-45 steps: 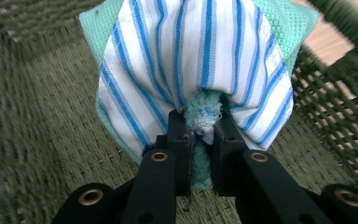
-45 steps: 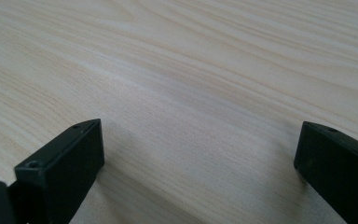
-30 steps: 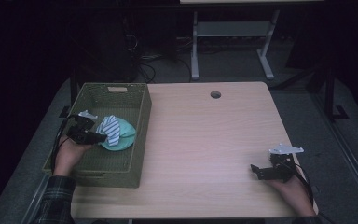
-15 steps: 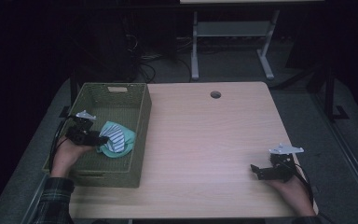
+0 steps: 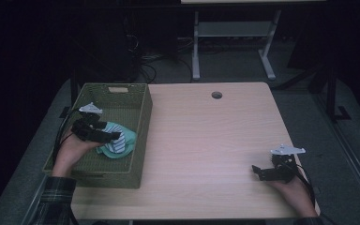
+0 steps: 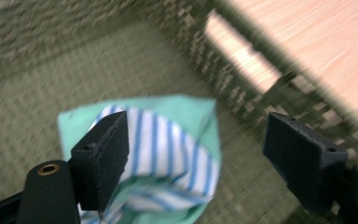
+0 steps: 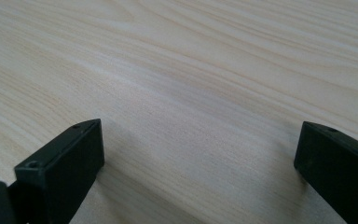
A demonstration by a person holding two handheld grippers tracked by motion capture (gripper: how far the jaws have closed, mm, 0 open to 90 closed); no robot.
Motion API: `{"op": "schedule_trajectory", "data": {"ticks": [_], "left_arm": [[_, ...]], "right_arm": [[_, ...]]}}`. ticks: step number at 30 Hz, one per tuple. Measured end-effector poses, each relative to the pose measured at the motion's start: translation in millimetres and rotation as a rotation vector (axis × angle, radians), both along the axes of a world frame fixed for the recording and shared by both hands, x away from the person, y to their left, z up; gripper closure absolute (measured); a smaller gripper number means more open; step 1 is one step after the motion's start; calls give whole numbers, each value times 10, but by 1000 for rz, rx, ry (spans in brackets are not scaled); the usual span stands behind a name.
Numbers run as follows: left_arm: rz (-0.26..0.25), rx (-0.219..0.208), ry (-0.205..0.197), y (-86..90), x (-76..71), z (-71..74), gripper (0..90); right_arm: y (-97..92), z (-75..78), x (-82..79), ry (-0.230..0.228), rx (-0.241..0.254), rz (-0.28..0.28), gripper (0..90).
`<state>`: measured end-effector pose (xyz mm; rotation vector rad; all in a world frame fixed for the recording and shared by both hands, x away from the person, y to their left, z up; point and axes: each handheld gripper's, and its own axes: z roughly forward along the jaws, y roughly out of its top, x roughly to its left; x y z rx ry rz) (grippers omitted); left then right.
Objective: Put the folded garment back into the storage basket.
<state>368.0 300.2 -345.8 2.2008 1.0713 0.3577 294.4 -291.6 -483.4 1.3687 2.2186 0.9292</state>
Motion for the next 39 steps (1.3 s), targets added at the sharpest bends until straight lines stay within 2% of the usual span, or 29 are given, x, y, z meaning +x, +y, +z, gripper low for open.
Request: {"op": "schedule_trajectory", "data": {"ticks": [1,2,6,8,9,14,15,18,19,21,25,26,28,29,31,33,35,38,39], "left_arm": [[-9,-6,-10,-84,2,34,201],[-9,-6,-10,-84,2,34,200],[-43,-34,-28,-290,-9,93,189],[-48,-38,-31,-320,-11,102,182],[-58,-53,-35,-402,-20,133,178],[-81,-86,-48,-542,-30,186,172],[-94,-88,-48,-623,-38,205,172],[-105,-85,-49,-707,-39,208,173],[-115,-87,-47,-799,-39,194,173],[-123,-85,-50,-845,-37,185,172],[-150,-95,-42,-1090,-51,130,173],[-150,-95,-42,-1090,-51,130,172],[-177,-101,-45,-1248,-62,97,173],[-177,-101,-45,-1248,-62,97,173],[-198,-95,-40,-1394,-77,64,172],[-200,-98,-35,-1441,-86,50,173],[-221,-94,-34,-1571,-93,-5,172],[-226,-87,-29,-1655,-102,-51,173],[-231,-83,-24,-1738,-113,-109,173]], "right_arm": [[0,0,0,0,0,0,13],[0,0,0,0,0,0,13],[0,0,0,0,0,0,13],[0,0,0,0,0,0,13],[0,0,0,-1,0,0,13],[0,0,0,0,0,0,13],[0,0,0,0,0,0,13],[0,0,0,-1,0,0,13],[0,0,0,0,0,0,13],[0,0,0,0,0,0,13],[0,0,0,0,0,0,13],[0,0,0,0,0,0,13],[0,0,0,0,1,0,13],[0,0,0,0,1,0,13],[0,0,0,0,0,0,13],[0,0,0,0,0,2,13],[0,0,0,0,0,3,13],[1,0,-1,0,0,4,13],[2,0,-1,0,0,5,13]]}}
